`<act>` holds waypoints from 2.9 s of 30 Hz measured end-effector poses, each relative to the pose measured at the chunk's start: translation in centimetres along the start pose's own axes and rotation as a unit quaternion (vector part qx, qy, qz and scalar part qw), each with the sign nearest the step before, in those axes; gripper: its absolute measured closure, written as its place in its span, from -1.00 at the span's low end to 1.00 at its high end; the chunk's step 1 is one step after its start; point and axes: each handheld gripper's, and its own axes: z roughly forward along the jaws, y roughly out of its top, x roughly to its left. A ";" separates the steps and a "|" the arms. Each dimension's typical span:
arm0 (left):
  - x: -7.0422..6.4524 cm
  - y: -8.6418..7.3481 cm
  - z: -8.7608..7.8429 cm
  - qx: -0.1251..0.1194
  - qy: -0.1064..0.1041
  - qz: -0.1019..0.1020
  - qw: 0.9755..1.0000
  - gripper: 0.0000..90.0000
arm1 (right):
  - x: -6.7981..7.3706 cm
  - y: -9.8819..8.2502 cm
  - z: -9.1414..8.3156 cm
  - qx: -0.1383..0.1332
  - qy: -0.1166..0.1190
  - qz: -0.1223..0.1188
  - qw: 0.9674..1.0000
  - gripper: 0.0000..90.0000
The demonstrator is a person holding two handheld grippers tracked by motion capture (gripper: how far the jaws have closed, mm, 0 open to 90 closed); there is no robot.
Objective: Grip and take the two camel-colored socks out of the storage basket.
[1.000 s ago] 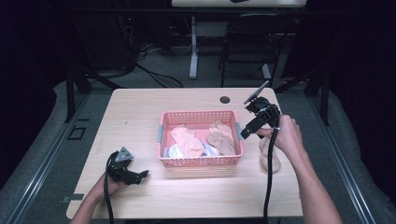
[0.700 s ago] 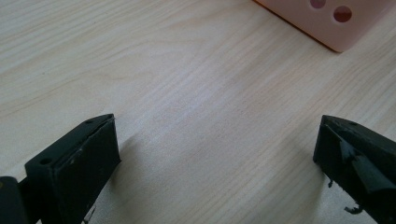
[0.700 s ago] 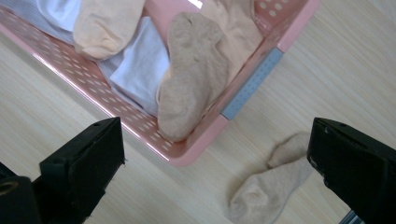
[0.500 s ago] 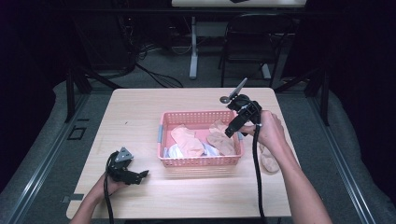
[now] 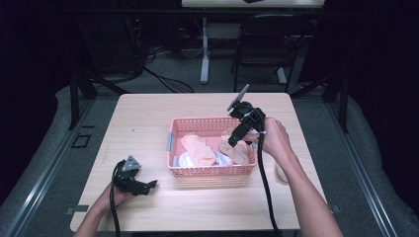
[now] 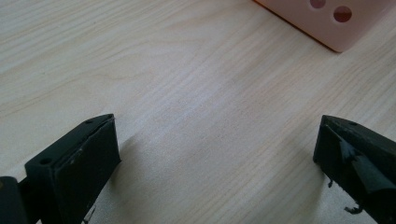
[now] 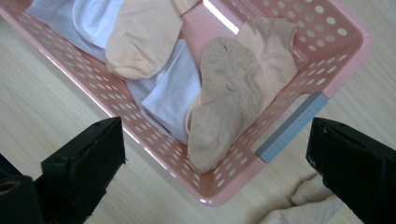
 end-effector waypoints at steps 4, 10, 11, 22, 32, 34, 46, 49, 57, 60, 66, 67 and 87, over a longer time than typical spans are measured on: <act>0.0 0.0 0.0 0.000 0.000 0.000 1.000 -1.00 | 0.3 0.2 0.6 -0.004 0.007 -0.001 1.000 -0.90; 0.0 0.0 0.0 0.000 0.000 0.000 1.000 -1.00 | 0.5 0.4 1.9 0.003 0.016 -0.004 1.000 -0.87; 0.0 0.0 0.0 0.000 0.000 0.002 1.000 -1.00 | 0.6 0.4 2.2 0.005 0.018 -0.004 1.000 -0.86; 0.0 0.0 0.0 0.000 0.000 0.000 1.000 -1.00 | 0.0 0.1 4.9 0.030 0.028 0.000 0.999 -0.75; 0.0 0.0 0.0 0.000 0.000 0.000 1.000 -1.00 | -0.3 -0.3 7.8 0.050 0.032 0.011 0.998 -0.56; 0.0 0.0 0.0 0.000 0.000 0.000 1.000 -1.00 | -0.2 -0.5 8.4 0.043 0.031 0.023 0.998 -0.49; 0.0 0.0 0.0 0.000 0.000 0.000 1.000 -1.00 | -0.8 -0.9 9.8 0.064 0.027 0.027 0.997 -0.24; 0.0 0.0 0.0 0.000 0.000 0.000 1.000 -1.00 | -1.0 -1.0 10.0 0.062 0.019 0.029 0.997 -0.15; 0.0 0.0 0.0 0.000 0.000 0.000 1.000 -1.00 | -1.2 -1.8 10.7 0.040 0.009 0.049 0.998 0.06; 0.0 0.0 0.0 0.000 0.000 0.003 1.000 -1.00 | -1.2 -2.2 11.2 0.041 0.002 0.056 0.998 0.15; 0.0 0.0 0.0 0.000 0.000 0.002 1.000 -1.00 | -1.4 -2.7 11.8 0.030 -0.001 0.071 0.997 0.73; 0.0 0.0 0.0 0.000 0.000 0.001 1.000 -1.00 | -1.4 -2.8 11.8 0.032 -0.002 0.072 0.997 0.82; 0.0 0.0 0.0 0.000 0.000 0.000 1.000 -1.00 | -0.9 -1.9 7.3 0.011 0.001 0.053 0.999 0.92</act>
